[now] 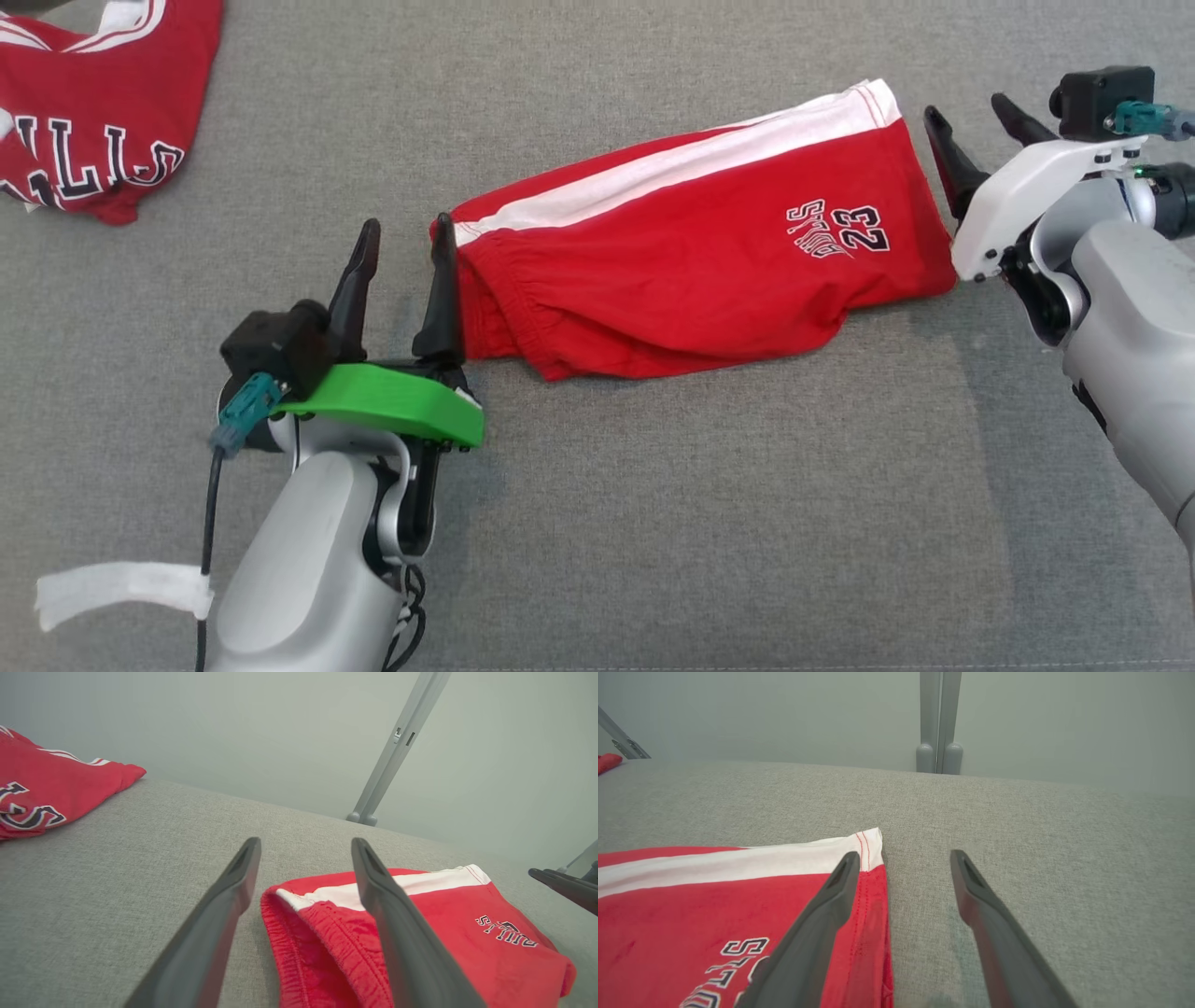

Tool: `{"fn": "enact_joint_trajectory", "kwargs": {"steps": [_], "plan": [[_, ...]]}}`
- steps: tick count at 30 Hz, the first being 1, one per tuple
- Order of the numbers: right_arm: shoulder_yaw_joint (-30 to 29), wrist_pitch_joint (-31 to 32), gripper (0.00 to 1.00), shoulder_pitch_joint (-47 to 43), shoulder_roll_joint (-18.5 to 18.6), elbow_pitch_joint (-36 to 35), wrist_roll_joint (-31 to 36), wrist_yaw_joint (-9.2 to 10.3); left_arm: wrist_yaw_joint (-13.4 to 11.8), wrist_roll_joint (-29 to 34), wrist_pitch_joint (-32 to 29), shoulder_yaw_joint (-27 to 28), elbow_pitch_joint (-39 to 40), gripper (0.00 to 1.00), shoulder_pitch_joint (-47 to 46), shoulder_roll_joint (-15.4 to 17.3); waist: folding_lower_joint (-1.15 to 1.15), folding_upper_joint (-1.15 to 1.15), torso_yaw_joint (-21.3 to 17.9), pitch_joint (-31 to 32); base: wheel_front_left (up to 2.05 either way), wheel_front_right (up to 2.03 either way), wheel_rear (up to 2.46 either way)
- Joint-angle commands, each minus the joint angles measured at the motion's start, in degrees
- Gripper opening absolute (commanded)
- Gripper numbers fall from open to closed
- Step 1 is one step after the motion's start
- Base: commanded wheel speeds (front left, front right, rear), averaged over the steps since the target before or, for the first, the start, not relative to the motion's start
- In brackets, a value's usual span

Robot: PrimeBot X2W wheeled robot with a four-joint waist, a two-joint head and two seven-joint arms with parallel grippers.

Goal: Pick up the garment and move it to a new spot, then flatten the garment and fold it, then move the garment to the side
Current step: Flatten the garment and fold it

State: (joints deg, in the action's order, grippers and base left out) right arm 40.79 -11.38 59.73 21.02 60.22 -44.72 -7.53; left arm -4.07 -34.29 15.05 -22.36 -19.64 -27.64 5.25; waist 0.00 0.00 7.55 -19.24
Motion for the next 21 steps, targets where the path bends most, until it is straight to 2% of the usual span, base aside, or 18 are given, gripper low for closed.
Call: {"fn": "enact_joint_trajectory", "kwargs": {"steps": [1,7,12,21], "plan": [[0.54,1.11,1.00,-1.15,0.53,0.09,-0.99,0.08,-0.32,1.25,0.16,0.91,1.14,1.00,1.87,0.74,0.00,0.00,-0.24,1.17,0.00,0.00,0.00],[2.08,6.47,1.00,-3.49,0.71,1.00,-5.40,0.07,-1.01,4.17,0.15,5.62,6.03,1.00,8.70,0.58,0.00,0.00,1.16,2.55,0.00,0.00,0.00],[2.49,10.26,1.00,-4.72,0.75,2.51,-8.38,0.08,-0.42,4.90,0.15,8.28,7.97,1.00,11.97,-0.03,0.00,0.00,3.04,2.43,0.00,0.00,0.00],[2.55,15.81,1.00,-3.34,-0.37,7.31,-10.16,0.04,0.18,5.74,0.16,9.87,9.23,1.00,12.98,-0.81,0.00,0.00,5.11,1.95,0.00,0.00,0.00]]}}
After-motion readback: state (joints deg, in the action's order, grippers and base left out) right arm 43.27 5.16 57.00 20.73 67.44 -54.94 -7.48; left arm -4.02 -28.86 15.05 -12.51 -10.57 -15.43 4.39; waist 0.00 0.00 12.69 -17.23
